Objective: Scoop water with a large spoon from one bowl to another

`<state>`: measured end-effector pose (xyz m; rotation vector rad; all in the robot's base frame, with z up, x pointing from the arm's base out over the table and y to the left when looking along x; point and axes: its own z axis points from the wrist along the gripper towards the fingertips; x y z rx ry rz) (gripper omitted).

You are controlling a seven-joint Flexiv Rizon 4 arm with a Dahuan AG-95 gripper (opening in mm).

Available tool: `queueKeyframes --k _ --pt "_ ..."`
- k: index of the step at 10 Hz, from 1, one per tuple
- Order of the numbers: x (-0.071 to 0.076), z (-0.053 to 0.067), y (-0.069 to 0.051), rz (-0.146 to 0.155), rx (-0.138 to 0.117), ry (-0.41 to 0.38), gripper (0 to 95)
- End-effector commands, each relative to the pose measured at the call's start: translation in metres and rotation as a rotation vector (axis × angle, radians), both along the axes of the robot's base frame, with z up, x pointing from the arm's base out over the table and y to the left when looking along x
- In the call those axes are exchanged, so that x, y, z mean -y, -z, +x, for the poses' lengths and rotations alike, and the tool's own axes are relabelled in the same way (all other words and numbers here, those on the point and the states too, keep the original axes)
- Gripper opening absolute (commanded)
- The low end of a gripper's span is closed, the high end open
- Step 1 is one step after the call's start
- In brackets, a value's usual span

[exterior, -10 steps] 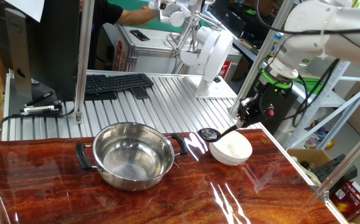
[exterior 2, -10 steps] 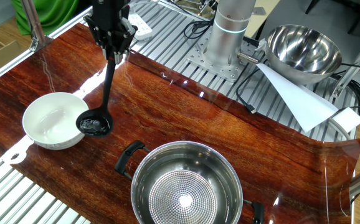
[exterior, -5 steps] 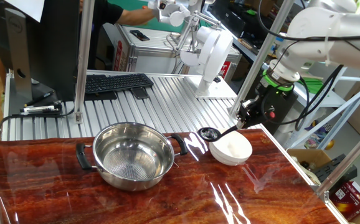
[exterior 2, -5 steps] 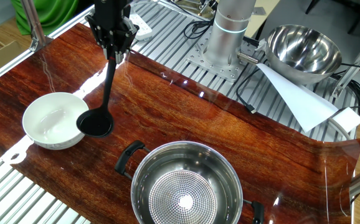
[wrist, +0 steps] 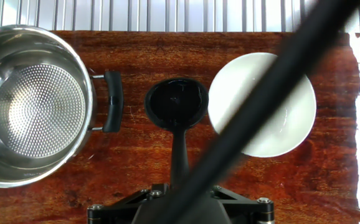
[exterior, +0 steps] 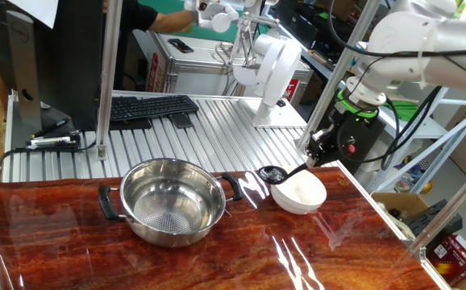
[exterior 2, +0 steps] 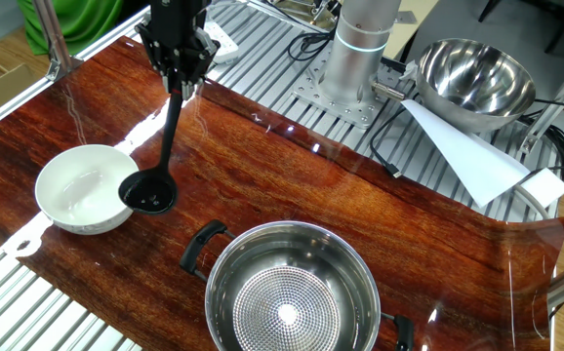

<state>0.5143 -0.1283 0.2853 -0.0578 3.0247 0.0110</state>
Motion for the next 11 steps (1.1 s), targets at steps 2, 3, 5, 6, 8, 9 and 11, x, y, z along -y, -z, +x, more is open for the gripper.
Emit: queueKeyframes --k 2,3,5,6,8,9,11 --pt "0.0003 0.0013 0.0004 -0.017 -0.008 0.038 0.0" --pt "0.0003 0.0013 0.0004 -0.020 -0.007 0.047 0.0" --pt "0.0003 0.0013 0.0004 -0.022 -0.011 0.069 0.0" --pt "0.0003 0.0013 0.0004 -0.022 -0.011 0.075 0.0" --pt "0.0003 0.0013 0.0004 -0.024 -0.009 0.088 0.0" --pt "0.0003 0.0013 0.0004 -0.023 -0.008 0.093 0.0" --pt "0.0003 0.0013 0.0004 -0.017 0.001 0.127 0.0"
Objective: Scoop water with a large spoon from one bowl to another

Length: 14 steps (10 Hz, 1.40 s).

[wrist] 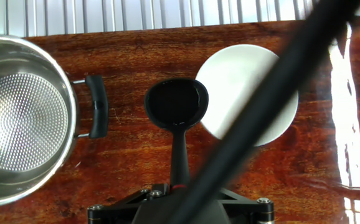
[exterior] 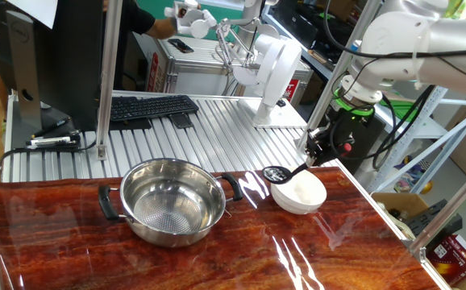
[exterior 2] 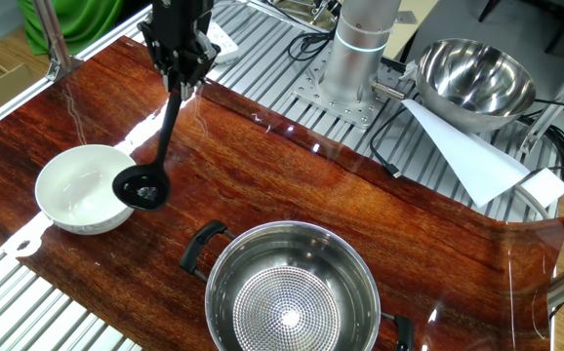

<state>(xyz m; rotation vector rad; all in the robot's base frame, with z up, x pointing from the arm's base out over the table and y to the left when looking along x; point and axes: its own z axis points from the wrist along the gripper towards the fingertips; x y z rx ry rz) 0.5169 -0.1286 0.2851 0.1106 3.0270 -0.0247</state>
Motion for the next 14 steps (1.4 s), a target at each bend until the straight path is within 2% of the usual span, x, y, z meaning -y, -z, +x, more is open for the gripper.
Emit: queueKeyframes --k 1,3,9,14 --pt "0.0000 -0.0013 0.0002 -0.001 0.005 0.027 0.0" --pt "0.0000 -0.0013 0.0002 -0.022 0.003 0.034 0.0" --pt "0.0000 -0.0013 0.0002 -0.007 -0.001 0.068 0.0" --pt "-0.0001 -0.0014 0.0001 -0.010 -0.004 0.057 0.0"
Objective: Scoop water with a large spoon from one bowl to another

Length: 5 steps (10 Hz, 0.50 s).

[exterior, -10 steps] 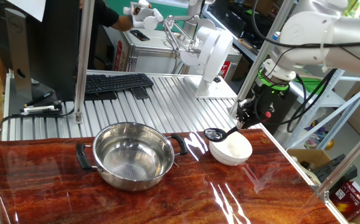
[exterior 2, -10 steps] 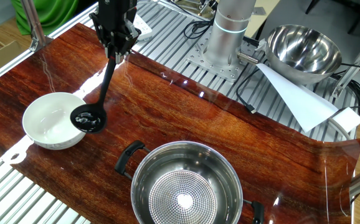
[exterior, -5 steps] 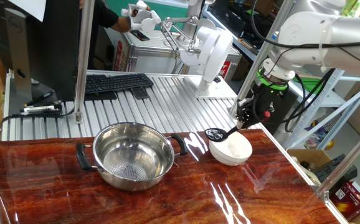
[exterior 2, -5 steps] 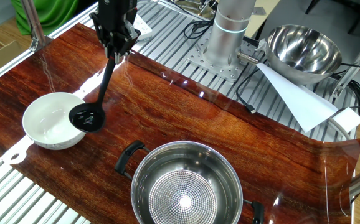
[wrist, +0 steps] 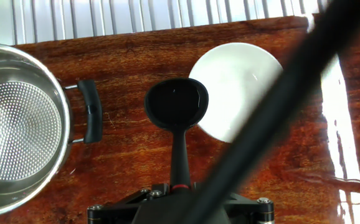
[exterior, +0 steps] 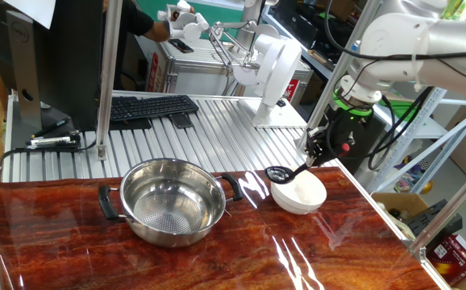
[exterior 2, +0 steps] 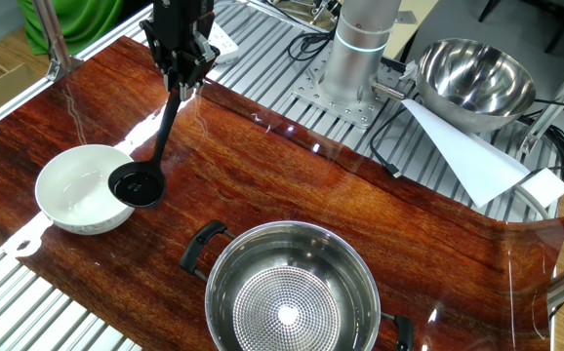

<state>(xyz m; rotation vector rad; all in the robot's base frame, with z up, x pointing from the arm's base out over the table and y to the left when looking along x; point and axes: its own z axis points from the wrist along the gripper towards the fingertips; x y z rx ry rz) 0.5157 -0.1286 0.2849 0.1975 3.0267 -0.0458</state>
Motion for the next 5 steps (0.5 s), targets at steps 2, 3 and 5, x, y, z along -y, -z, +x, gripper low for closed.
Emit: queueKeyframes --k 2,3,5 --pt "-0.0005 -0.0004 -0.0009 -0.002 -0.002 -0.001 0.0" --pt "-0.0007 -0.0007 -0.0018 -0.002 -0.007 0.001 0.0" --pt "0.0005 -0.0019 -0.0067 -0.001 -0.016 0.000 0.0"
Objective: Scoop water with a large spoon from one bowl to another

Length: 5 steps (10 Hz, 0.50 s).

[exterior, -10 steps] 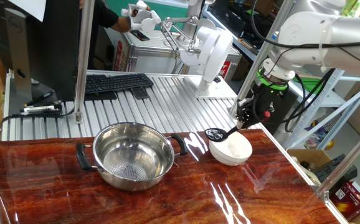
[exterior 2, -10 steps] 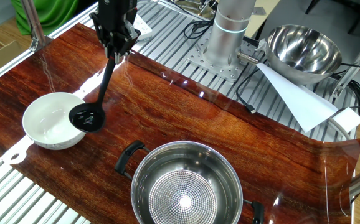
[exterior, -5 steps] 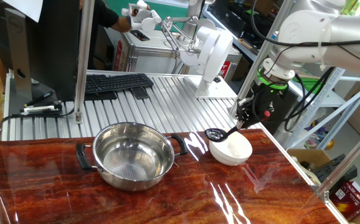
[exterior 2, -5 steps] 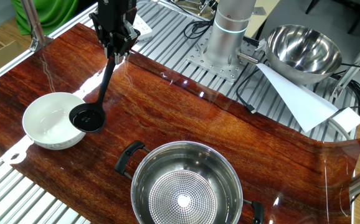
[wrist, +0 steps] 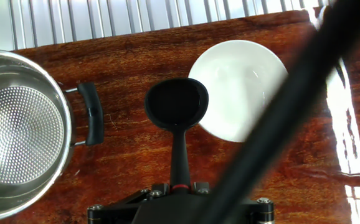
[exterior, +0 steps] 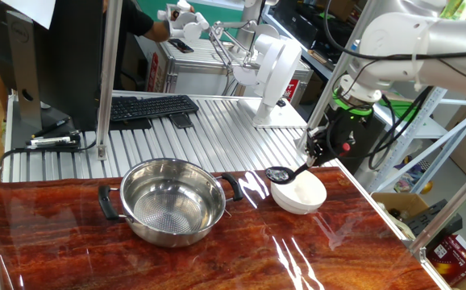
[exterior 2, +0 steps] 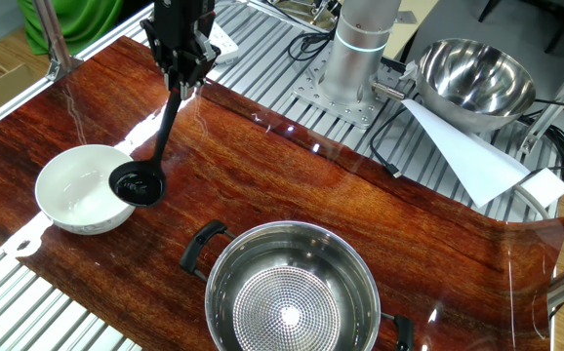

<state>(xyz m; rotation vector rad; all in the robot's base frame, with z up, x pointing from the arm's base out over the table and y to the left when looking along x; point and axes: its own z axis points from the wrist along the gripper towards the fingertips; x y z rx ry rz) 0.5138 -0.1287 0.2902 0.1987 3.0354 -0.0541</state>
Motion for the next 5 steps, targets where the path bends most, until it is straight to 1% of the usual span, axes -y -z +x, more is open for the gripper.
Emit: queueKeyframes --k 1,2,3,5 --pt "0.0018 -0.0006 -0.0046 0.011 -0.012 0.001 0.0" --pt "0.0024 -0.0009 -0.0058 0.018 -0.011 0.005 0.0" --pt "0.0038 -0.0013 -0.0080 0.035 -0.011 0.012 0.0" --pt "0.0049 -0.0016 -0.0095 0.036 -0.012 0.011 0.0"
